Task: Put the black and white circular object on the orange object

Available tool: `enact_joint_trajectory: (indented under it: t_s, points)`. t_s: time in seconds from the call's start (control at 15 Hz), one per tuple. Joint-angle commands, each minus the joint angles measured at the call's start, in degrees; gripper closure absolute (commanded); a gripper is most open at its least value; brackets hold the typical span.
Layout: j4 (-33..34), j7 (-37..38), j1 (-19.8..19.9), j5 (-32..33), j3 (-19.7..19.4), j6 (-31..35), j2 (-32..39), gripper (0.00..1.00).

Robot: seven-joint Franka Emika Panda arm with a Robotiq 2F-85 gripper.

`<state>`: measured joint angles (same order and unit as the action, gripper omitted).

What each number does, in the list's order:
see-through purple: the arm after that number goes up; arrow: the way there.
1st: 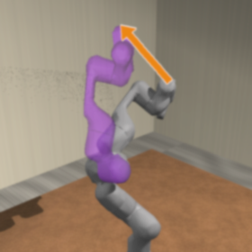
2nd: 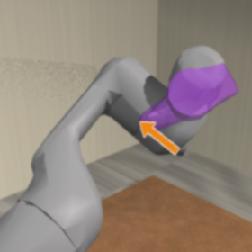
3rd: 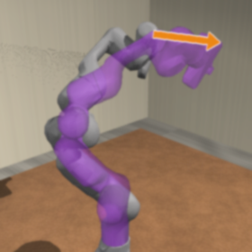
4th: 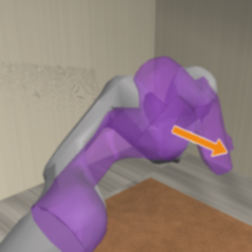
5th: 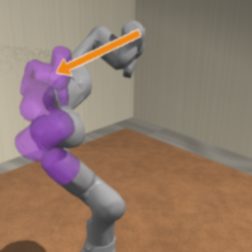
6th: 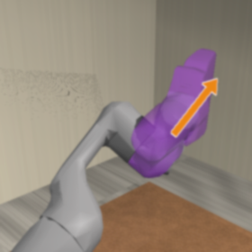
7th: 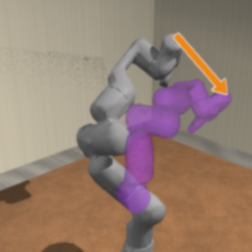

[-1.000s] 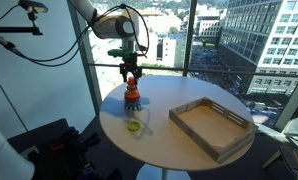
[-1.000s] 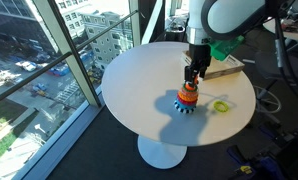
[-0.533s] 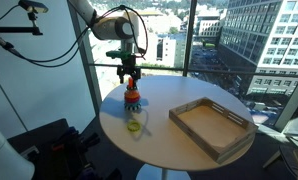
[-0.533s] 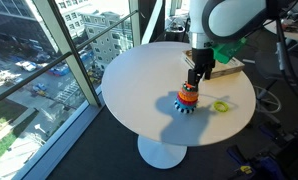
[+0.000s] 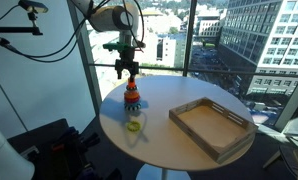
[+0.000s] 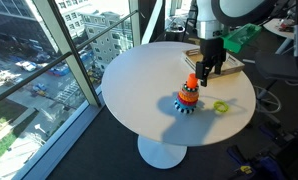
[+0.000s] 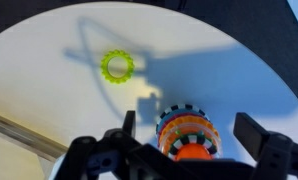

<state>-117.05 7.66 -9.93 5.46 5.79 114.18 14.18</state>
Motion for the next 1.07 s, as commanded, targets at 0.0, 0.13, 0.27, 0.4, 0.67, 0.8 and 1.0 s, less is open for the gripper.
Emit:
enact_joint_trajectory:
  t_s: [0.0, 0.13, 0.27, 0.4, 0.67, 0.8, 1.0]
  points:
    - [-3.5, 1.2, 0.9, -1.4, 0.0, -0.9, -5.5, 0.0]
    - [-5.5, 2.1, 1.4, -1.7, -0.3, -0.1, -8.0, 0.0]
    - [-7.4, 3.0, 2.1, -2.0, -0.6, 0.1, -10.6, 0.0]
    - [-9.5, 3.6, 3.0, -2.6, -1.0, 0.3, -13.2, 0.0]
    - [-14.0, 3.0, 5.1, -3.2, -2.2, 0.9, -19.1, 0.0]
    - [-16.0, 2.8, 6.1, -3.4, -2.8, 1.1, -22.4, 0.0]
    - [-18.1, 2.4, 7.5, -3.9, -3.7, 0.6, -26.8, 0.0]
